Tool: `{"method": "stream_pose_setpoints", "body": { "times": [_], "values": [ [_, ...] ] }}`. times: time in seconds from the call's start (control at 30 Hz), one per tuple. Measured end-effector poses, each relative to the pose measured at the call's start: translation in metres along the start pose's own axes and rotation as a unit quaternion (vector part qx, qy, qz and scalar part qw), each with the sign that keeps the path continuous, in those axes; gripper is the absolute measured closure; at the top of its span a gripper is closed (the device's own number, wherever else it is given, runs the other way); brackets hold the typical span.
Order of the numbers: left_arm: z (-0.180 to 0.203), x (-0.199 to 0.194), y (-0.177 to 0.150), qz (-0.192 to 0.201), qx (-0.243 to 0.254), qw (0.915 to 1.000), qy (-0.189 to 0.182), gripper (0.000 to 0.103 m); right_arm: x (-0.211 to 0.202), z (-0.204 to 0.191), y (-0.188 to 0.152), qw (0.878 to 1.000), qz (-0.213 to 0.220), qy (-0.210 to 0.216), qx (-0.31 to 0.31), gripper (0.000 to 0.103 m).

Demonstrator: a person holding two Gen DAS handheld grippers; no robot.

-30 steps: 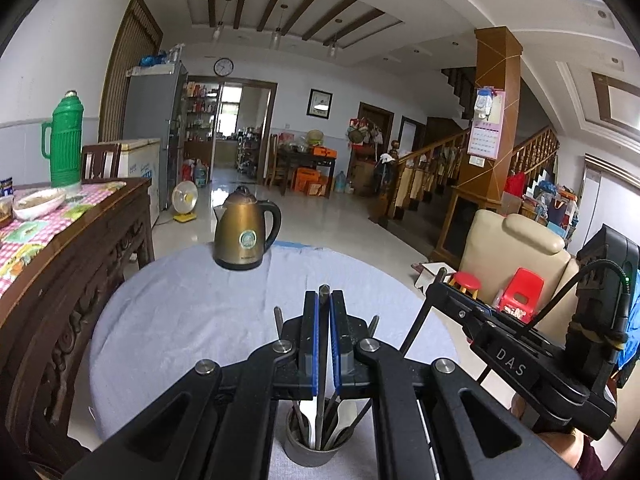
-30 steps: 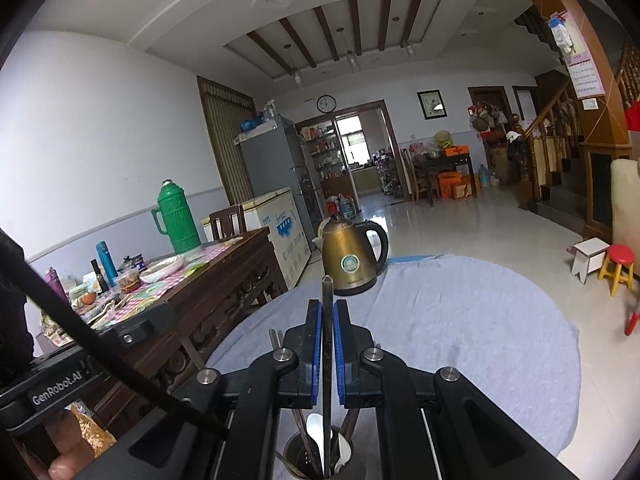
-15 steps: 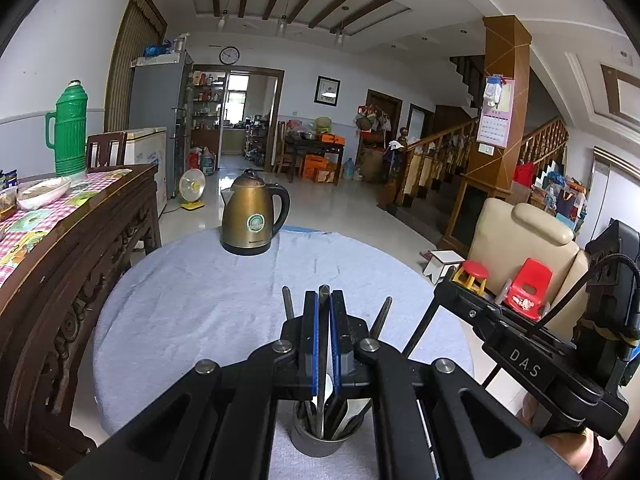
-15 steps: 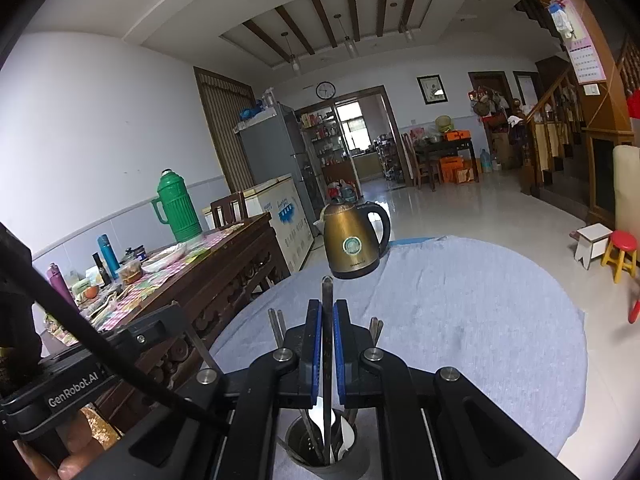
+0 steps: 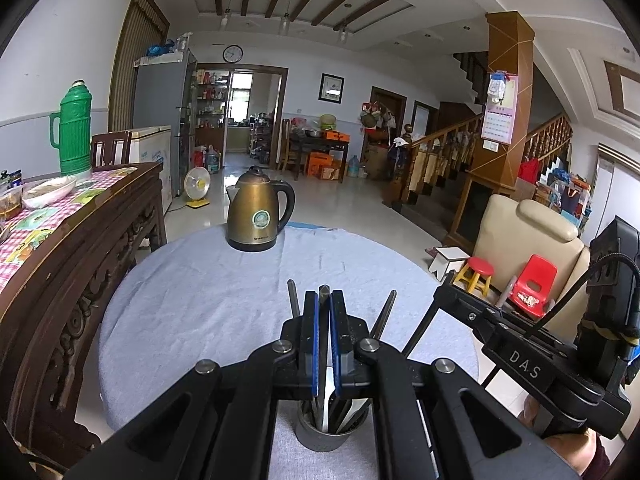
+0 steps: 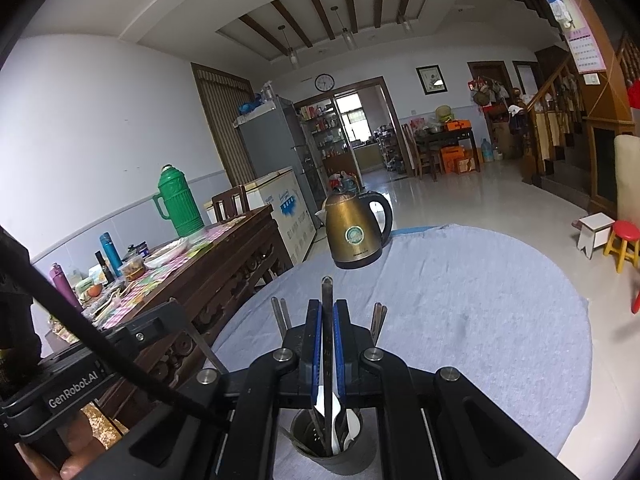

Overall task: Organize utensils
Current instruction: 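Lower both held chopsticks into the grey metal cup among the utensils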

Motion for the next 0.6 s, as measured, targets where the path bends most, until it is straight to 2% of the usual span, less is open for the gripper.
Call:
{"method": "stream_pose_setpoints", "body": {
  "times": [0.6],
  "values": [
    [-0.0018, 0.0057, -0.0045, -0.016, -0.004, 0.9998, 0.009, 0.098, 0.0067, 0.0032, -0.0057, 1.0, -0.017, 0.004, 0.007, 0.096]
  ]
}}
Point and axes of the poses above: each gripper's, at about its wrist camera, not at the fingertips, and x roughly the way its jaws point, z to its right, y to its top, the point moved 1 cm from there along x, roughly the way its jaws point, and after that the axes turned 7 degrees about z, right-handed, at the moved point
